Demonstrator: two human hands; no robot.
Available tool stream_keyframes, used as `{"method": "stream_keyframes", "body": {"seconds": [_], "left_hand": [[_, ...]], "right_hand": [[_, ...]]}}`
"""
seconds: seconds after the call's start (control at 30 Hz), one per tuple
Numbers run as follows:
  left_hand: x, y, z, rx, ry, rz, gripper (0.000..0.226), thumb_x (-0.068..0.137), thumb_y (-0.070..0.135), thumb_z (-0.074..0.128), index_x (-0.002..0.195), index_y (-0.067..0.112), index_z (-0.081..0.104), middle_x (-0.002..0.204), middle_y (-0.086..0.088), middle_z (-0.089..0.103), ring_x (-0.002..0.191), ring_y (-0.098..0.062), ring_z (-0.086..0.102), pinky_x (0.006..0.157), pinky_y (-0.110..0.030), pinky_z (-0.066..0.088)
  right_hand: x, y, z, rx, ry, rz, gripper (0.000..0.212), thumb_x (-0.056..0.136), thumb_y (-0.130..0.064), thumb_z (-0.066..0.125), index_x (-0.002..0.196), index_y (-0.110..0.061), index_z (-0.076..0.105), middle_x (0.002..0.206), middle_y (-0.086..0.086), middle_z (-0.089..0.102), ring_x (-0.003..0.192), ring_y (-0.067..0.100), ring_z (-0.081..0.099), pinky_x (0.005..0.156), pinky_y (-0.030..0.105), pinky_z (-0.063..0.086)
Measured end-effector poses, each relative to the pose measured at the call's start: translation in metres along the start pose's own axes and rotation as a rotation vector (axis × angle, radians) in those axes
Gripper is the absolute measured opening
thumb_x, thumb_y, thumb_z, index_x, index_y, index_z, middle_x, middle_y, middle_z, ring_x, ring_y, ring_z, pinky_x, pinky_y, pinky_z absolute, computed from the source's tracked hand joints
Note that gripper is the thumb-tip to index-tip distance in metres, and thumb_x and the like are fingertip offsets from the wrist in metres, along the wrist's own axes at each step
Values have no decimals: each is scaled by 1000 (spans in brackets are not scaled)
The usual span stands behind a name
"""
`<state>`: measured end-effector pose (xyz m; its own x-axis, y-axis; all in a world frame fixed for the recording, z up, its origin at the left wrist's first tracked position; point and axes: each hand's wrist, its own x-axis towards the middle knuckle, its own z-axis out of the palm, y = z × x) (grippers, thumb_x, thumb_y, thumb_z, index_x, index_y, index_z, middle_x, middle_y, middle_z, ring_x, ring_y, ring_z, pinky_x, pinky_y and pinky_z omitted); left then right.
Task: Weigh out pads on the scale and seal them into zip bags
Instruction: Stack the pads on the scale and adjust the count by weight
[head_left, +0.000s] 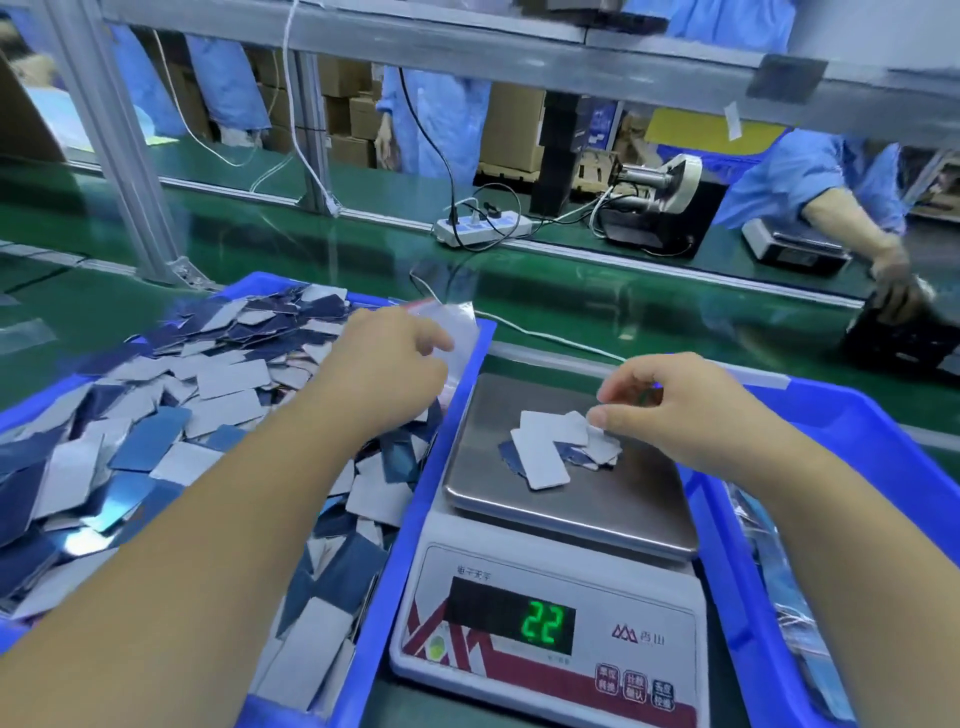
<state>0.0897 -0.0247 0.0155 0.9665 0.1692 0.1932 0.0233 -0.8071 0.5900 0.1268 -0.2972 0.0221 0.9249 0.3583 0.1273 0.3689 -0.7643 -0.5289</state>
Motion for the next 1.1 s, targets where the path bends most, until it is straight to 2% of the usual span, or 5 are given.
{"method": "stream_keyframes", "body": {"seconds": [0.13, 0.37, 0.57, 0.97, 1.1], "left_hand": [[-13, 20, 21, -63, -247, 310, 36, 91, 29, 61, 126, 35, 66, 102, 19, 55, 92, 7, 48, 74, 0, 33], [-16, 27, 33, 108, -461, 385, 68, 76, 67, 55, 138, 37, 51, 114, 14, 39, 115, -10, 33, 106, -34, 34], [-16, 27, 30, 15, -461, 350, 34, 75, 59, 75, 95, 45, 51, 104, 20, 47, 101, 5, 40, 86, -24, 42], [-21, 29, 28, -317, -382, 308, 31, 78, 30, 81, 95, 40, 56, 94, 26, 69, 80, 9, 61, 66, -10, 44], [-22, 29, 29, -429, -244, 375, 31, 83, 17, 78, 103, 33, 60, 87, 32, 65, 72, 10, 59, 64, -4, 40]], "right_hand": [[-1, 1, 0, -39, -125, 71, 35, 66, -63, 76, 80, -32, 67, 74, -18, 68, 59, -2, 58, 63, 23, 49], [-3, -4, 1, -79, -174, 102, 41, 58, -68, 76, 83, -37, 65, 78, -17, 67, 61, -4, 57, 58, 20, 48], [-9, -14, 3, 32, -258, 82, 29, 64, -46, 84, 81, -33, 64, 70, -19, 70, 53, -4, 58, 45, 10, 38], [-9, -22, 5, 410, -252, 86, 38, 72, -5, 84, 98, -22, 61, 82, 9, 75, 66, 20, 66, 67, 37, 54], [-9, -23, 8, 201, 2, -115, 27, 70, -13, 86, 87, -25, 69, 63, -18, 62, 54, -1, 48, 55, 11, 40]]}}
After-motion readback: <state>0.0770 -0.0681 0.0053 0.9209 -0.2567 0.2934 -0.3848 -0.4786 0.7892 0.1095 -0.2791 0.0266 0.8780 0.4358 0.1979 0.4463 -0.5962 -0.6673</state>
